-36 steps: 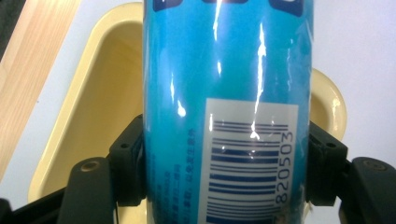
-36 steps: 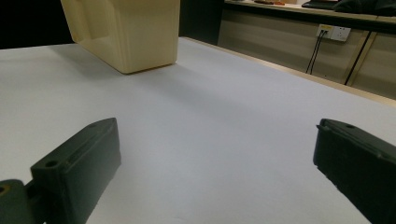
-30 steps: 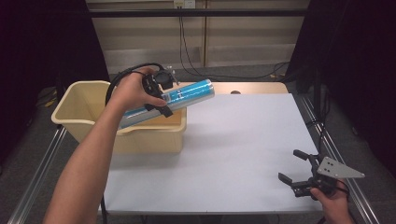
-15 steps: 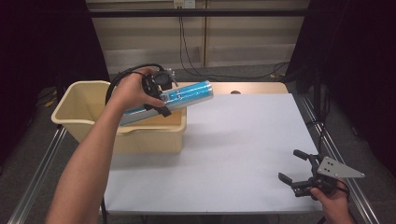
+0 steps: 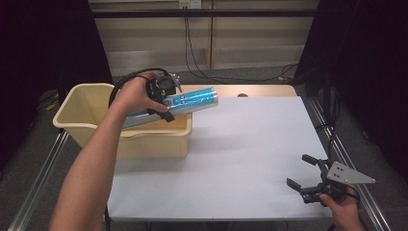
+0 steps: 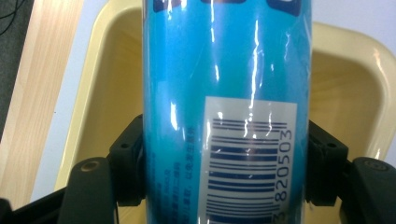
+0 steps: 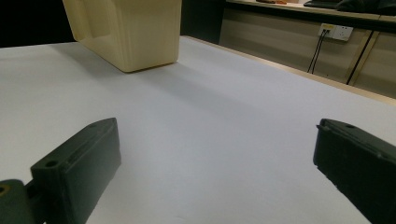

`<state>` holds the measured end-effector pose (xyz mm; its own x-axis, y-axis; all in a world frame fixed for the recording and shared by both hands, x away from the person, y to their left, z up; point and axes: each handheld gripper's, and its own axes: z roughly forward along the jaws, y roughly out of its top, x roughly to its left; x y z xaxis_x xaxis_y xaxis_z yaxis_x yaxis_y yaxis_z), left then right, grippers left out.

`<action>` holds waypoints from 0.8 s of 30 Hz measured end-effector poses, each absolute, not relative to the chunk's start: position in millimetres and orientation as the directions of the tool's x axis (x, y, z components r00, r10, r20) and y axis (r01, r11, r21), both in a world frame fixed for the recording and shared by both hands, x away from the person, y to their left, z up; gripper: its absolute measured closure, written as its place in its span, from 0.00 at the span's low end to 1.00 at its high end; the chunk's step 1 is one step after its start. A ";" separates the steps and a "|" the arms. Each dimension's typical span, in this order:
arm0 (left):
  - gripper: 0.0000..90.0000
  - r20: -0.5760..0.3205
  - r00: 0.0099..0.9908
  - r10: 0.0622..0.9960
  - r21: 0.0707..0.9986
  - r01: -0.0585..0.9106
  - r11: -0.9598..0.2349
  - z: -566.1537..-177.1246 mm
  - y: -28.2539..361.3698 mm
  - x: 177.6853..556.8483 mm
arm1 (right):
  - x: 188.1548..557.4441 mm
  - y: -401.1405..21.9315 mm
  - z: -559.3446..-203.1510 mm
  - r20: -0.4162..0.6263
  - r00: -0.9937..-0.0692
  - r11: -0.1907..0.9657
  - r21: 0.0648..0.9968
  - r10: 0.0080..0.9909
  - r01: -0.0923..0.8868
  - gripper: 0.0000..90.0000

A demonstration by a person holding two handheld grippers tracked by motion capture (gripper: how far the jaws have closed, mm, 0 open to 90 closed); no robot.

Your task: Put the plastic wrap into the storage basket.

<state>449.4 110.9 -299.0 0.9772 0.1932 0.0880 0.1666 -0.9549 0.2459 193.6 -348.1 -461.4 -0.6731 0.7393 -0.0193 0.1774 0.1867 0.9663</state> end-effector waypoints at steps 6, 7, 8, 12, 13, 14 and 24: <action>0.36 0.082 0.980 0.182 0.256 0.156 -0.954 -300.7 112.4 447.9 | 194.0 -348.1 -461.6 -0.019 -0.673 0.186 0.966 0.739 0.178 0.01; 0.36 0.078 0.981 0.179 0.258 0.154 -0.954 -300.6 112.5 448.1 | 194.0 -347.6 -461.5 -0.020 -0.673 0.186 0.967 0.740 0.176 0.01; 0.36 0.076 0.979 0.190 0.262 0.164 -0.951 -301.0 112.4 447.4 | 193.8 -347.4 -461.3 -0.018 -0.674 0.185 0.967 0.739 0.176 0.01; 0.36 0.069 0.980 0.184 0.257 0.161 -0.953 -301.1 112.5 447.6 | 193.6 -347.6 -461.2 -0.020 -0.671 0.185 0.967 0.741 0.175 0.01; 0.36 0.064 0.980 0.190 0.261 0.167 -0.951 -301.5 112.9 447.2 | 193.6 -347.6 -461.2 -0.020 -0.671 0.185 0.967 0.741 0.175 0.01; 0.36 0.045 0.978 0.205 0.273 0.185 -0.944 -303.1 114.1 447.0 | 193.5 -348.4 -461.2 -0.022 -0.671 0.188 0.966 0.741 0.175 0.01; 0.35 0.033 0.979 0.200 0.278 0.183 -0.943 -303.8 116.6 448.9 | 194.0 -347.5 -461.4 -0.021 -0.672 0.185 0.967 0.740 0.173 0.01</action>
